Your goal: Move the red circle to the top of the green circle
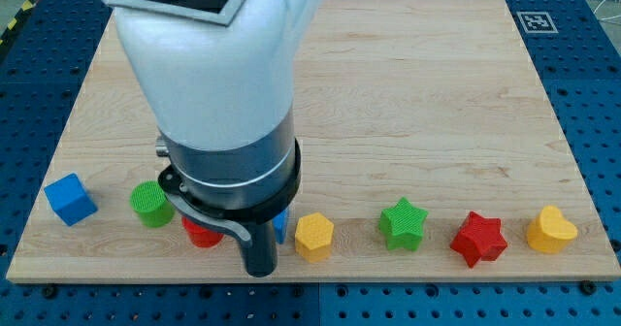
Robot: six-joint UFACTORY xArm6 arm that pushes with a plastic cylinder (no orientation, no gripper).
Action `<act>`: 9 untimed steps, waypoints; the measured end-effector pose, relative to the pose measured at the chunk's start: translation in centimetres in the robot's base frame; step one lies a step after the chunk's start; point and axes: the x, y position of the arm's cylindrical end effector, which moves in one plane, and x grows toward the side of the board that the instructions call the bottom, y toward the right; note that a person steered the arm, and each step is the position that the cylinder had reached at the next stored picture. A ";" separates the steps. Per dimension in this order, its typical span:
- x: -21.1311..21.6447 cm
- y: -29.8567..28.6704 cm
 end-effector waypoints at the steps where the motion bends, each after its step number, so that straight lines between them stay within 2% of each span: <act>1: -0.7 -1.3; 2: -2.1 -2.5; 4: -8.7 -2.9; 5: -10.4 -2.9; 7: -7.3 -2.4; 8: -4.1 -2.5; 9: -4.1 -2.5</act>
